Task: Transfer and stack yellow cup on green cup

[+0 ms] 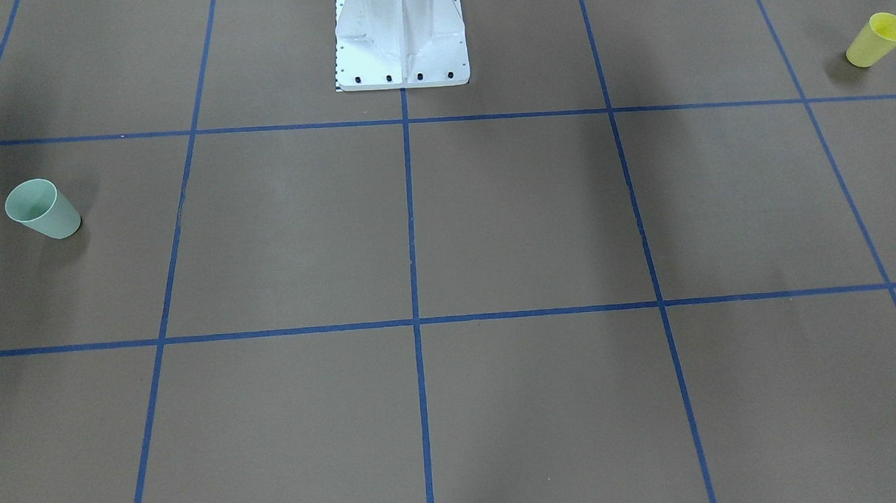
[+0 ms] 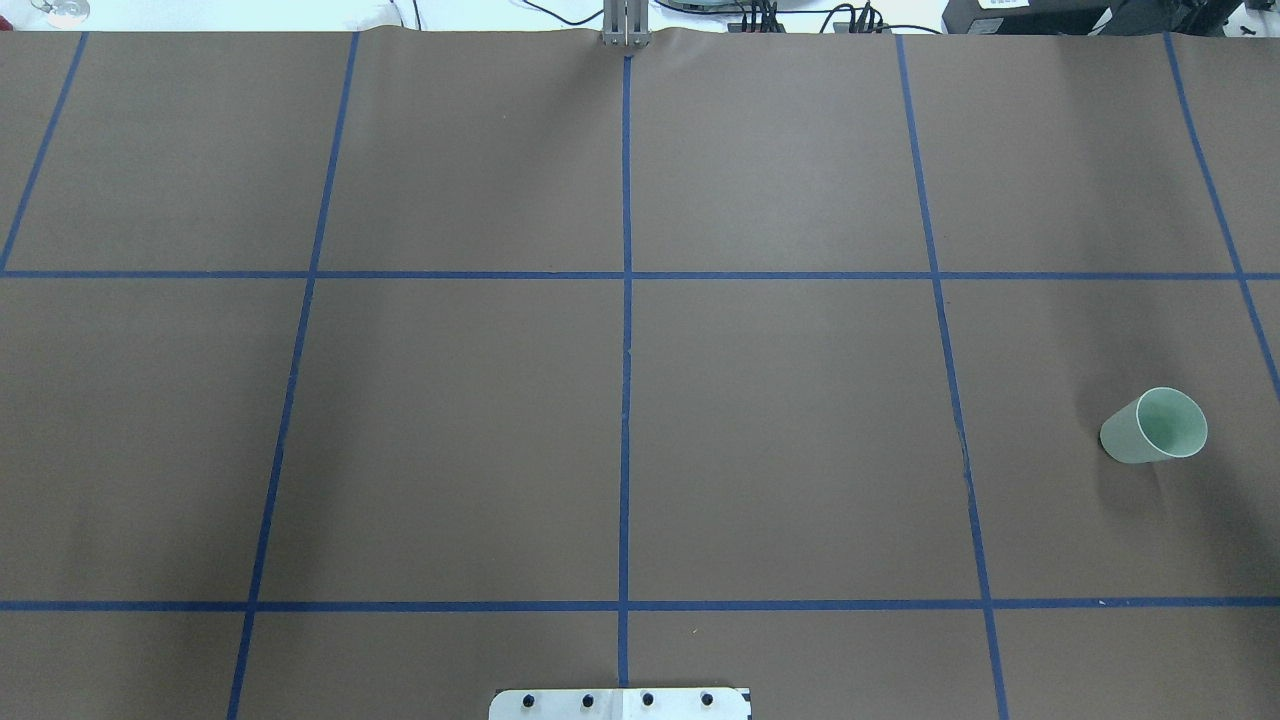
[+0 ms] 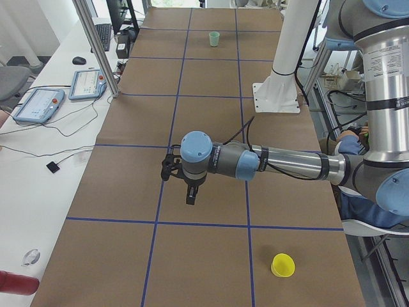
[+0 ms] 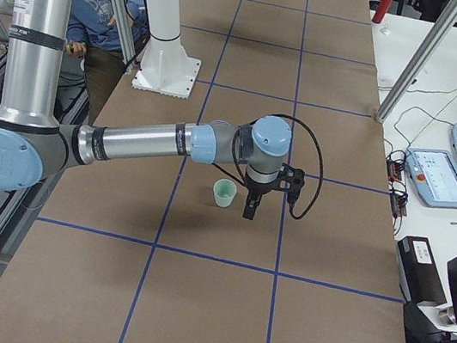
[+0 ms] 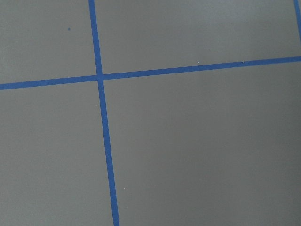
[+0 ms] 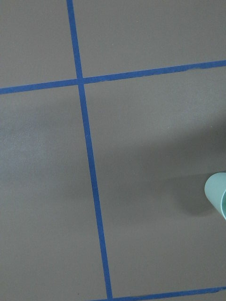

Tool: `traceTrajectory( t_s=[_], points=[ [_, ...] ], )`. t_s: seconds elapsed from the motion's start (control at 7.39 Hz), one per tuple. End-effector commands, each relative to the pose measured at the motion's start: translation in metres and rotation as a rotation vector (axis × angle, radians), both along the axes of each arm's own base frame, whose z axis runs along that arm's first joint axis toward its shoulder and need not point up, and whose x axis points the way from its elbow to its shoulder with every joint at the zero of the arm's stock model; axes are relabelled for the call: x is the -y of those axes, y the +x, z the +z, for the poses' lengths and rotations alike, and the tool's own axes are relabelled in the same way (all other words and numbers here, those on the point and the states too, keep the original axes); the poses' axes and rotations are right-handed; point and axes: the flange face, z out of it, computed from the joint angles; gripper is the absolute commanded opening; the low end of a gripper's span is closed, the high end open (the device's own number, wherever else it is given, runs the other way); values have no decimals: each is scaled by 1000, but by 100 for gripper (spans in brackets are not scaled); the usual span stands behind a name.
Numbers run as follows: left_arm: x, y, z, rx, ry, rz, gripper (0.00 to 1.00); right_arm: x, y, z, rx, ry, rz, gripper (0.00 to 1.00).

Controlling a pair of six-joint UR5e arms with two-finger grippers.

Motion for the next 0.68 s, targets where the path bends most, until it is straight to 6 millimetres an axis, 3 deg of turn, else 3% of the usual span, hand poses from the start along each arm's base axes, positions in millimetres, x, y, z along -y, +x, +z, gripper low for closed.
traceTrajectory(
  t_s=[0.0, 0.54],
  points=[
    [-7, -1, -2, 2, 8, -2, 100, 0, 0, 0, -2, 0, 0, 100],
    [-18, -2, 12, 7, -22, -5, 100, 0, 1, 1, -17, 1, 4, 100]
  ],
)
